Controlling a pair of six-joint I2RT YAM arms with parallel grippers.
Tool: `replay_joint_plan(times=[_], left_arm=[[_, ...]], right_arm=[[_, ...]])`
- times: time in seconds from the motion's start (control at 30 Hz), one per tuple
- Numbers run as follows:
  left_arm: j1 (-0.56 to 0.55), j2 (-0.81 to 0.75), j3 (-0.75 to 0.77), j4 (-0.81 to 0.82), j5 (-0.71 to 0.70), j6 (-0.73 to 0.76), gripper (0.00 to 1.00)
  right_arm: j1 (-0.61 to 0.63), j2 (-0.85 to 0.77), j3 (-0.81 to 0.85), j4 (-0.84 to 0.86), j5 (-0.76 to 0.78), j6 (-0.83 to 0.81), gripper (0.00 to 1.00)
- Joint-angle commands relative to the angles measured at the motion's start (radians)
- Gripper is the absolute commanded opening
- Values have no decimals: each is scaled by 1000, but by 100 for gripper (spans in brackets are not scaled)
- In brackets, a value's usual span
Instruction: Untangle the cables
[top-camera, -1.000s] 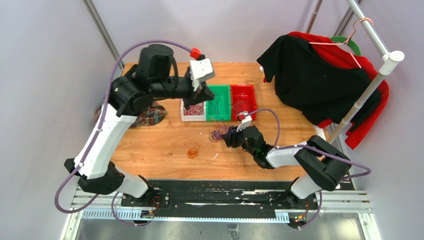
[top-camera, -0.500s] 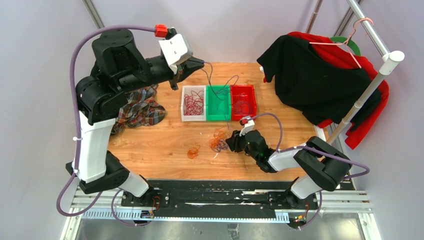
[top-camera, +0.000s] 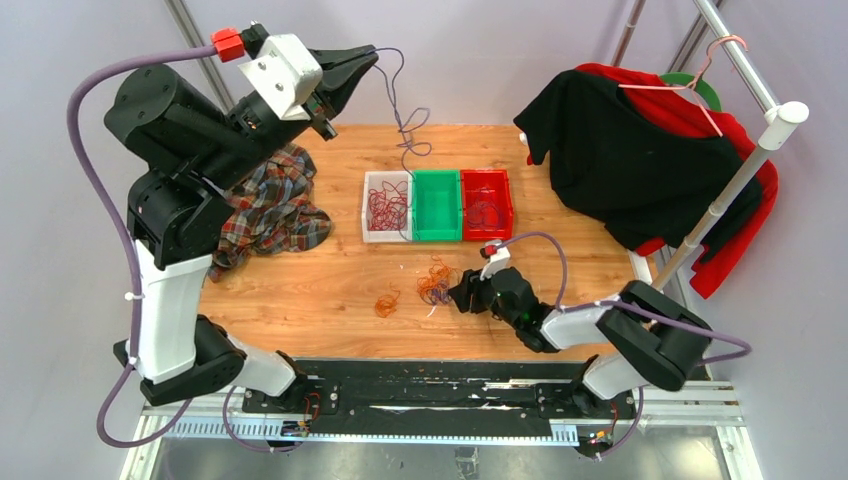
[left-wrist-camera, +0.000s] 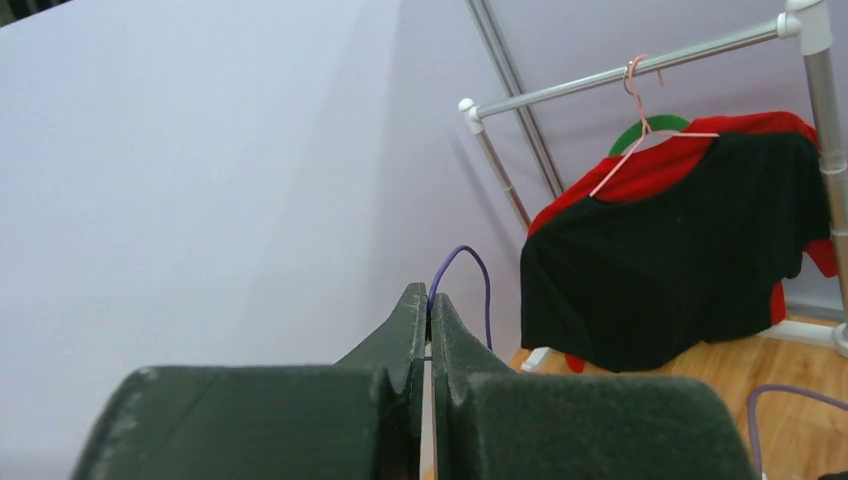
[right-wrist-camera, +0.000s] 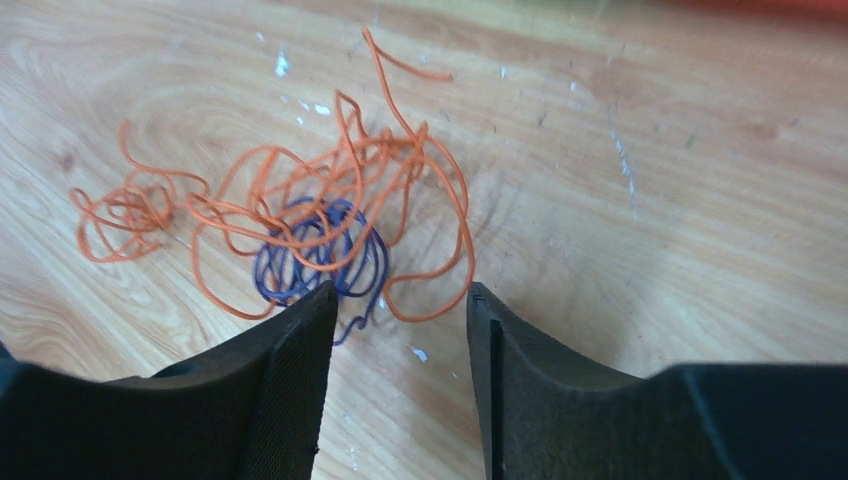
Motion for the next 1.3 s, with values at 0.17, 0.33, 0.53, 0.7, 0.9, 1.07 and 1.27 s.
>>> replay_joint_plan(times=[0.17,0.33,0.53,0.7,0.9,1.07,1.27], left_arm=[[-7,-18,-233,74,-1,-9,0],[-7,35,-304,107,0,-43,0],[-14,176,-274,85,24,-62,0],[-17,292,-253,140,17,-54,1],[-17,446,-200,197,-28,6,0],[-17,521,-204,251,-62,108,0],[-14,573,-244,322,-107,205,1]], right_arm=[[13,-344,93,-301,130,-83,66],[2,-496,119,-422,281,-148,73],[-31,-583,126,-486,562,-144,73],[-79,-592,173,-574,678,-143,72],[-179,-581,201,-642,652,-111,71],[-213,-588,184,-649,641,-106,70],[-242,-598,151,-660,615,-81,68]])
